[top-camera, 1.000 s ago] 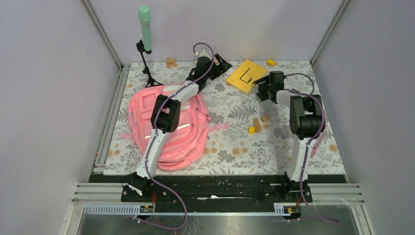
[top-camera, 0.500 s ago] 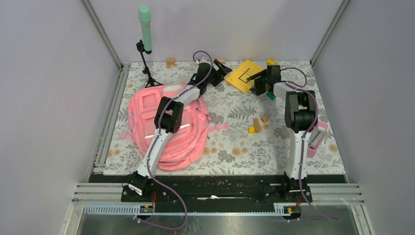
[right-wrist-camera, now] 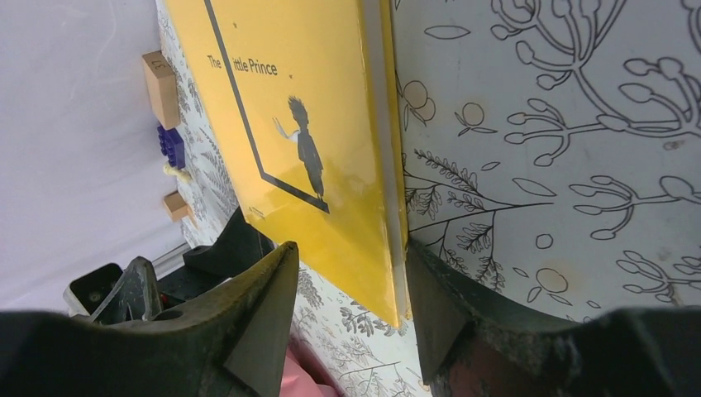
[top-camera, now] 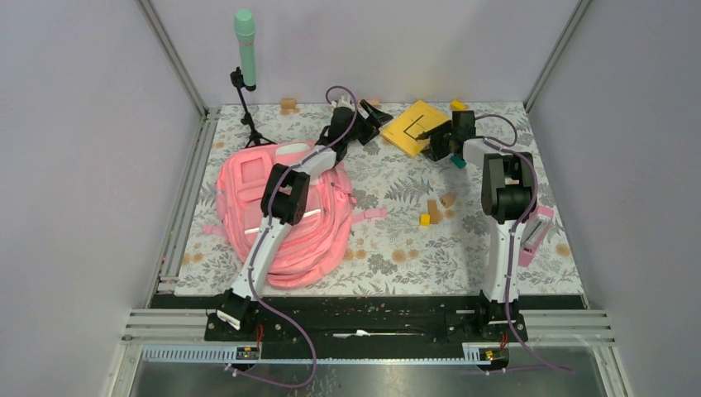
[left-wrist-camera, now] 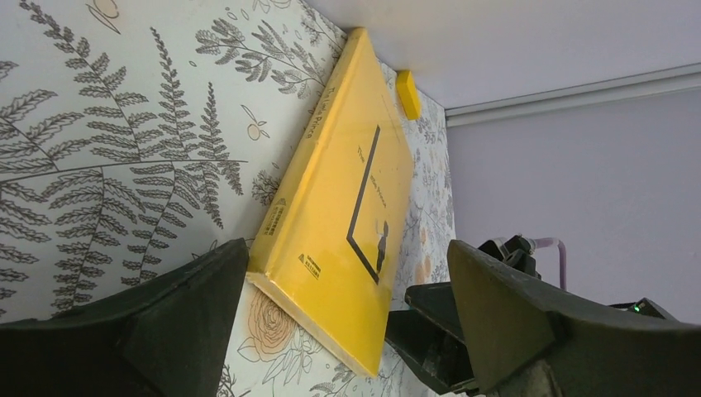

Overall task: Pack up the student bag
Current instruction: Move the book to the center of the board.

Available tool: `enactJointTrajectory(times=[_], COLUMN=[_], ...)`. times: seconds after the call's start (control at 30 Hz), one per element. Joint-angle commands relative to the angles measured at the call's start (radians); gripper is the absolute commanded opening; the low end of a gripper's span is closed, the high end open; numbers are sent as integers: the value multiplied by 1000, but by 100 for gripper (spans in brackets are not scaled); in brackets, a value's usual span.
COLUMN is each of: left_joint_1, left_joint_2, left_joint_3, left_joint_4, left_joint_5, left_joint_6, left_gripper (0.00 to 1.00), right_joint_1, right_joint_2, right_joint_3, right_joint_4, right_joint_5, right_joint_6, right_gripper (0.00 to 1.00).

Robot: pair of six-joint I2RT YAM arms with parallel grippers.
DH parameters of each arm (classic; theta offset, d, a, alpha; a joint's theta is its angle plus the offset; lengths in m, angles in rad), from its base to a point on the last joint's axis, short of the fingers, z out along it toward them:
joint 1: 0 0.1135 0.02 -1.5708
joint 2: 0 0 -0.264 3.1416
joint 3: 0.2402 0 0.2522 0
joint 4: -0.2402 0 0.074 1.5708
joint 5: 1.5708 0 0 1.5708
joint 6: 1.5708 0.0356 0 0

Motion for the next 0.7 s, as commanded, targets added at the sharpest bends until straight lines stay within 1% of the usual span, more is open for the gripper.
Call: enactJointTrajectory(times=[0.0,0.13,0.23,0.33,0.5,0.57,0.67], left_joint_1=[-59,-77,-89,-104,-145,-164,-211], left_joint_2=[-65,-138,-198,-270,-425,-486,-566], left_joint_3=[-113,-251,-376,-516,-757,-868,-1017], left_joint_4=[66,99,158,187,241,279,330], left_joint_5=[114,132,155,158,151,150,131], left_joint_6=[33,78,86,121,171,171,182], left_gripper=[89,88,87,86,86,86,86], right_joint_1=[9,9,10,10,9,10,11], right_joint_2=[-32,-71,-119,-181,-328,-394,-471], right_joint_3=[-59,-100,-161,-241,-425,-512,-564], right_joint_4=[-22,-40,-45,-45,-40,11,-5], right_joint_5=[-35,-40,-47,-45,-15,-22,-18], right_joint_6=[-59,-119,-161,-210,-301,-333,-349], right_gripper=[57,56,56,56,55,50,49])
